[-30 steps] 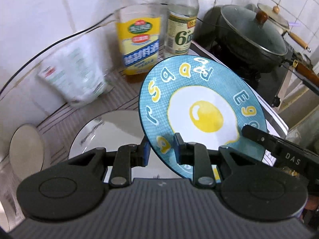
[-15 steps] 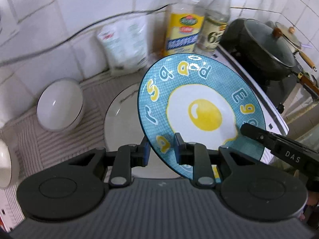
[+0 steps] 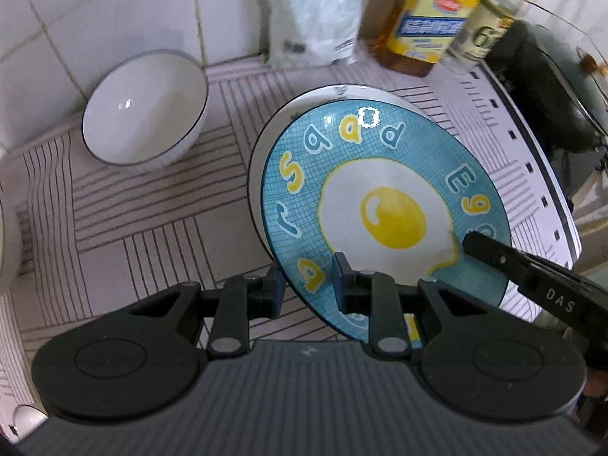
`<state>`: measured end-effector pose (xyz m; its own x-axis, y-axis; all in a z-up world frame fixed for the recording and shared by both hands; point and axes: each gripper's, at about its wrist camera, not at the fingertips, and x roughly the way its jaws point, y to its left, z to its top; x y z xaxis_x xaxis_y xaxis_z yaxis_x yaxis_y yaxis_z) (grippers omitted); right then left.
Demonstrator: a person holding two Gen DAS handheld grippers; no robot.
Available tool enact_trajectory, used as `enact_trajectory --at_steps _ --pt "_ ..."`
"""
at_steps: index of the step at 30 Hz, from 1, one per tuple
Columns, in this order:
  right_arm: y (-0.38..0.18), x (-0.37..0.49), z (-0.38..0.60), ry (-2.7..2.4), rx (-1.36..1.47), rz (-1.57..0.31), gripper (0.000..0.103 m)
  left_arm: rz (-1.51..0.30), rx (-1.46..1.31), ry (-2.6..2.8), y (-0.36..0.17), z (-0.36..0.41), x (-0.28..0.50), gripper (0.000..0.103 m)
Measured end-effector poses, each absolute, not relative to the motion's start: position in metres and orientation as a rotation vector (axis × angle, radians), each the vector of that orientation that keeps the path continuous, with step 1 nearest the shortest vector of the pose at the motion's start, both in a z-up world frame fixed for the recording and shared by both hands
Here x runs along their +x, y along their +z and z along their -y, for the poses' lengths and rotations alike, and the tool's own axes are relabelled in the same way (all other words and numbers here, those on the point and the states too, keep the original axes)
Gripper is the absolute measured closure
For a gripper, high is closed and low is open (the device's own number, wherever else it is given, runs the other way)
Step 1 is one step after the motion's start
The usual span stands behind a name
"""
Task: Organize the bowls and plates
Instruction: 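Carry the blue plate over the white plate and lower it onto the stack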
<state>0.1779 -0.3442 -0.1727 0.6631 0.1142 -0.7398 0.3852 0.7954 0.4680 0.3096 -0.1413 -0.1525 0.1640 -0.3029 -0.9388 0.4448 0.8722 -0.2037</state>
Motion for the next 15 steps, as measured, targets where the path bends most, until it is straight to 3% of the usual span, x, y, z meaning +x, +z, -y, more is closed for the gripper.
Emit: enact_trajectory --at_steps 15 --pt "-0.161 0.214 0.308 -0.231 0.358 -0.953 0.079 -1.405 0.083 -0.468 -0.175 0.135 0.323 0.076"
